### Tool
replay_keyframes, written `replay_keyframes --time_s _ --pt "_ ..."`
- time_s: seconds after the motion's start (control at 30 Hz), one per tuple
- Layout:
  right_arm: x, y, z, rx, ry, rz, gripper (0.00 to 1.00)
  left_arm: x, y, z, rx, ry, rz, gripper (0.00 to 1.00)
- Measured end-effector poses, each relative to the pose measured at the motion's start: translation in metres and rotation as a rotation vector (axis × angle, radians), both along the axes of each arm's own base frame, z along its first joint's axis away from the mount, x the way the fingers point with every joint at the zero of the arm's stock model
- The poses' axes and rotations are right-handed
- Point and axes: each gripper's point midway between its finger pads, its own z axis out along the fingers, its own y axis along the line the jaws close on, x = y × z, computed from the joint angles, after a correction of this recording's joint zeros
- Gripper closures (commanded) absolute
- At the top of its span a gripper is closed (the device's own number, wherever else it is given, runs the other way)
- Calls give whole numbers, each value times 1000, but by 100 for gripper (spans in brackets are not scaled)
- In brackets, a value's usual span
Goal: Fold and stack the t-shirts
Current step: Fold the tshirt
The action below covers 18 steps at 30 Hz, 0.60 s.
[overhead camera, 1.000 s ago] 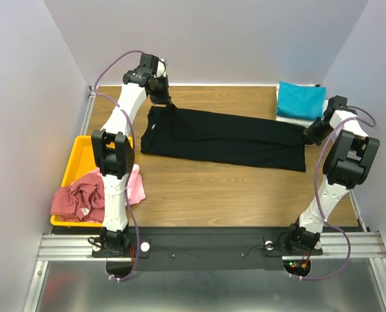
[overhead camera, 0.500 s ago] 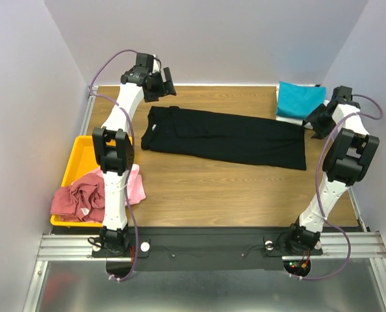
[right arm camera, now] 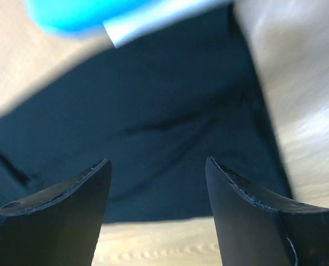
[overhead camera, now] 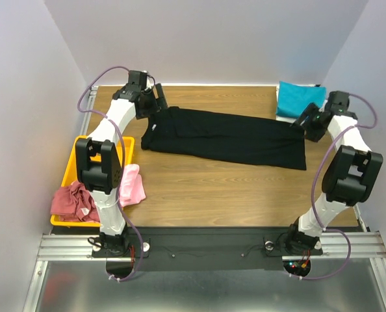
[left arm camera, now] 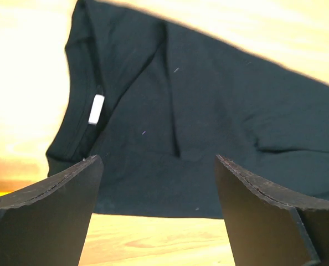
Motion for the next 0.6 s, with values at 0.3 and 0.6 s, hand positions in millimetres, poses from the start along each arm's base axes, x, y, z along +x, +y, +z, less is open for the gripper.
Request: replay_keyframes --time_s 0.3,0.6 --pt "-26 11 -53 23 147 9 27 -24 15 -54 62 110 40 12" --pt "-27 10 -56 14 153 2 27 -37 43 -77 192 161 123 35"
